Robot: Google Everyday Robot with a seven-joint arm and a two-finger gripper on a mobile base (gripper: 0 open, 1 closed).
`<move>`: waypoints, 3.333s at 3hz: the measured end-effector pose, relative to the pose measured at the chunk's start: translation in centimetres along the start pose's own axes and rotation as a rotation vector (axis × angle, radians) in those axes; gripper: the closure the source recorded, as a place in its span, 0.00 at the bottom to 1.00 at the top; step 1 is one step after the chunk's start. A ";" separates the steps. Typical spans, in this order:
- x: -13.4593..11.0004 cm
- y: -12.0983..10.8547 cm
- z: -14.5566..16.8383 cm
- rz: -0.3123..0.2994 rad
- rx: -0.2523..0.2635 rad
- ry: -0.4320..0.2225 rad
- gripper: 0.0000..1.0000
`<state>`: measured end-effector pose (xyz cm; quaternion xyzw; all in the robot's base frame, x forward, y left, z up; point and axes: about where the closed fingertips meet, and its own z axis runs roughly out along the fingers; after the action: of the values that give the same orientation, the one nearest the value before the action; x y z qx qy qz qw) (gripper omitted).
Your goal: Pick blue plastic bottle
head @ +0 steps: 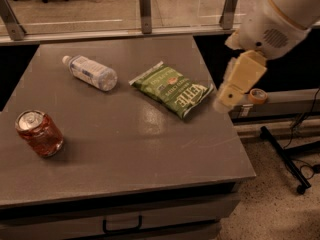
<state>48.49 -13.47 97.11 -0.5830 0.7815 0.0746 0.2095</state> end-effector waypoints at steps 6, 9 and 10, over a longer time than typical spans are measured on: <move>-16.4 -3.4 11.3 0.255 0.057 -0.033 0.00; -23.9 -5.9 22.1 0.299 0.045 0.049 0.00; -25.5 -5.8 25.1 0.283 0.009 0.062 0.17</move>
Offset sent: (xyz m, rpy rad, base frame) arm 0.0980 0.1923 0.0023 0.0686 -0.0749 -0.1857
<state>65.96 16.22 85.85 -0.4680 0.8623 0.0819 0.1751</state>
